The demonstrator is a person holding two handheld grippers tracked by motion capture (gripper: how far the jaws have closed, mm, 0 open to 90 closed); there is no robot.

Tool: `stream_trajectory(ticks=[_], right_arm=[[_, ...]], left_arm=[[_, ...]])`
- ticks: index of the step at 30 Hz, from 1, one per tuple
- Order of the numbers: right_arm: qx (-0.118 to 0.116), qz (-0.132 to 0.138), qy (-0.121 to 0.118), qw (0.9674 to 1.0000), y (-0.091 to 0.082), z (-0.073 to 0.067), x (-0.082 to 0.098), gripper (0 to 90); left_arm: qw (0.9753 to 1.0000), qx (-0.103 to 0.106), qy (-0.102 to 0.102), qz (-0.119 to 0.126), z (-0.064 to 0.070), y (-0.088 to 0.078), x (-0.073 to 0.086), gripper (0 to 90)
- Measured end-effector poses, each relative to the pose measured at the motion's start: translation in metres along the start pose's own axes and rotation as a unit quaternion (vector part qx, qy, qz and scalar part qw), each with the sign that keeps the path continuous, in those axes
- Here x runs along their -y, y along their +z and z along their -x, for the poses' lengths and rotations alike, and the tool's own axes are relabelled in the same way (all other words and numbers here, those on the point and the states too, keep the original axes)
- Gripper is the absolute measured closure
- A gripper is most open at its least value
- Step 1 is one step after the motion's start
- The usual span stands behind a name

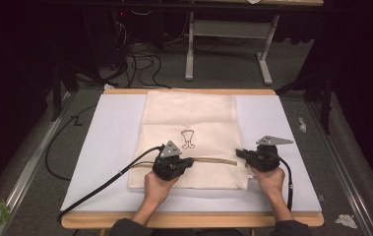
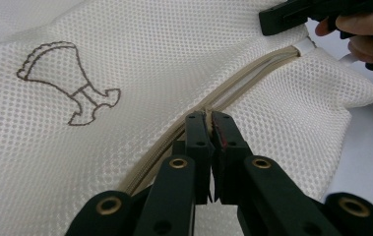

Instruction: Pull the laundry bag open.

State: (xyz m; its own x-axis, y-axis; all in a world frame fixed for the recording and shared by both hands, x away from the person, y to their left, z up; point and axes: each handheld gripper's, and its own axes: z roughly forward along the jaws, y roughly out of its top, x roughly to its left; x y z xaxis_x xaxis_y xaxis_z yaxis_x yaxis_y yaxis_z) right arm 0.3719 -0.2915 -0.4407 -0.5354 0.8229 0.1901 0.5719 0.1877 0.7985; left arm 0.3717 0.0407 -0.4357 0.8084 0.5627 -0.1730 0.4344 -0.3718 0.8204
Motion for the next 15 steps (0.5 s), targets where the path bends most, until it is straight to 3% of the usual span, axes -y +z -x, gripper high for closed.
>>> stream_trajectory(ticks=[15], right_arm=[[0.001,0.001,0.002,1.0000,0.0000,-0.0019,-0.0010,87.7]], left_arm=[[1.0000,0.001,0.000,0.005,-0.0031,-0.0073,0.0014,87.0]])
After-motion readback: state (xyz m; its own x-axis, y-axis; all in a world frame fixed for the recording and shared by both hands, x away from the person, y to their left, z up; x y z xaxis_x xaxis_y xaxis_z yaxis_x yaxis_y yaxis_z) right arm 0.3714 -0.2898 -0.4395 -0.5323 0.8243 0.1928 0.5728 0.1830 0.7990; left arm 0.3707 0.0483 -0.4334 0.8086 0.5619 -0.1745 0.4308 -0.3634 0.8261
